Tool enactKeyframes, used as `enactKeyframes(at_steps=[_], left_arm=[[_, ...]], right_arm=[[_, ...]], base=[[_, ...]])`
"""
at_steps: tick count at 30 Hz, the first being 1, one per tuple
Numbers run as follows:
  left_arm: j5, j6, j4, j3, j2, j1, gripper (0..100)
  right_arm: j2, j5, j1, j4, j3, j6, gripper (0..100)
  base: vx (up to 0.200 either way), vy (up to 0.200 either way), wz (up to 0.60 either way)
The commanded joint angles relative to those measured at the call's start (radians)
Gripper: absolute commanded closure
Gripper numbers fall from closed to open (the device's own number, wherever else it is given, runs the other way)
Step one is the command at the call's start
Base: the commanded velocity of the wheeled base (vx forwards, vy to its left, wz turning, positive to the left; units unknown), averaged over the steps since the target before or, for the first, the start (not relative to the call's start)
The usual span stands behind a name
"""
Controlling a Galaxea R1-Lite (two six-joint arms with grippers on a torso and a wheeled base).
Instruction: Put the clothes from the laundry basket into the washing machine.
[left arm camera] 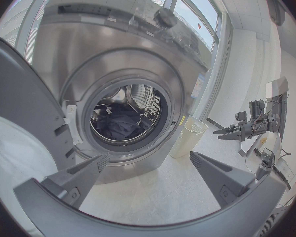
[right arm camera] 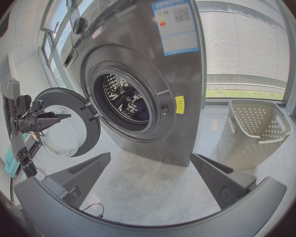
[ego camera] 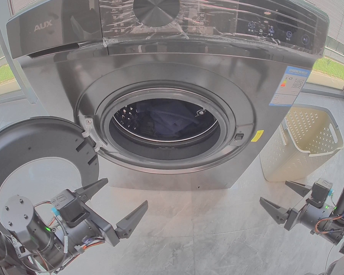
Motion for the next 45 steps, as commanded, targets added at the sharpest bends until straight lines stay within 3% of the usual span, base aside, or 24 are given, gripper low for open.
enactKeyframes(at_steps=[1, 7, 12, 18, 21, 28, 29, 32, 33, 37, 38, 39, 40, 41, 42, 44, 45], left_arm=[[0.024, 0.0, 0.069, 0.049, -0.239, 0.035, 0], [0.026, 0.012, 0.392, 0.049, -0.5, 0.049, 0], [0.013, -0.009, 0.595, 0.049, -0.76, 0.109, 0], [-0.043, -0.005, 0.873, 0.049, -1.004, 0.276, 0], [-0.099, -0.011, 0.985, 0.049, -1.118, 0.376, 0], [-0.195, -0.011, 1.239, 0.049, -1.348, 0.544, 0], [-0.195, -0.011, 1.239, 0.049, -1.348, 0.544, 0], [-0.29, -0.013, 1.394, 0.049, -1.518, 0.623, 0], [-0.295, -0.002, 1.413, 0.049, -1.524, 0.627, 0], [-0.241, 0.023, 1.451, 0.049, -1.517, 0.672, 0], [-0.241, 0.023, 1.451, 0.049, -1.517, 0.672, 0], [-0.243, 0.047, 1.462, 0.049, -1.531, 0.751, 0], [-0.26, 0.043, 1.465, 0.049, -1.561, 0.801, 0], [-0.26, 0.043, 1.465, 0.049, -1.561, 0.801, 0], [-0.272, 0.061, 1.466, 0.049, -1.575, 0.802, 0], [-0.229, 0.047, 1.466, 0.049, -1.569, 0.801, 0], [-0.198, 0.055, 1.468, 0.049, -1.569, 0.801, 0]], right_arm=[[-0.275, -0.04, 0.009, 0.148, 0.017, 0.021, 0], [-0.506, -0.052, -0.018, 0.364, 0.017, 0.03, 0], [-0.733, -0.051, -0.079, 0.585, 0.016, 0.024, 0], [-1.017, -0.037, -0.214, 0.862, 0.014, 0.015, 0], [-1.141, -0.034, -0.277, 0.972, 0.014, 0.013, 0], [-1.352, -0.029, -0.369, 1.208, 0.014, 0.013, 0], [-1.352, -0.029, -0.369, 1.208, 0.014, 0.013, 0], [-1.361, -0.063, -0.372, 1.201, 0.016, 0.026, 0], [-1.361, -0.074, -0.372, 1.202, 0.016, 0.024, 0], [-1.353, -0.169, -0.389, 1.207, 0.016, -0.031, 0], [-1.353, -0.169, -0.389, 1.207, 0.016, -0.031, 0], [-1.35, -0.169, -0.403, 1.207, 0.016, -0.033, 0], [-1.35, -0.167, -0.403, 1.207, 0.016, -0.028, 0], [-1.35, -0.167, -0.403, 1.207, 0.016, -0.028, 0], [-1.35, -0.174, -0.405, 1.205, 0.016, -0.026, 0], [-1.35, -0.181, -0.405, 1.205, 0.016, -0.025, 0], [-1.35, -0.186, -0.405, 1.205, 0.016, -0.025, 0]], base=[[-0.2, 0.0, 0.0], [-0.2, 0.0, 0.0], [-0.2, 0.0, 0.0], [-0.2, 0.0, 0.0], [-0.067, 0.0, 0.0], [-0.171, 0.0, 0.0], [0.0, 0.0, 0.0], [0.0, 0.0, 0.0], [0.0, 0.0, 0.0], [0.0, 0.0, 0.0], [0.0, 0.0, 0.0], [0.0, 0.0, 0.0], [0.0, 0.0, 0.0], [0.0, 0.0, 0.0], [0.0, 0.0, 0.0], [0.0, 0.0, 0.0], [0.0, 0.0, 0.0]])
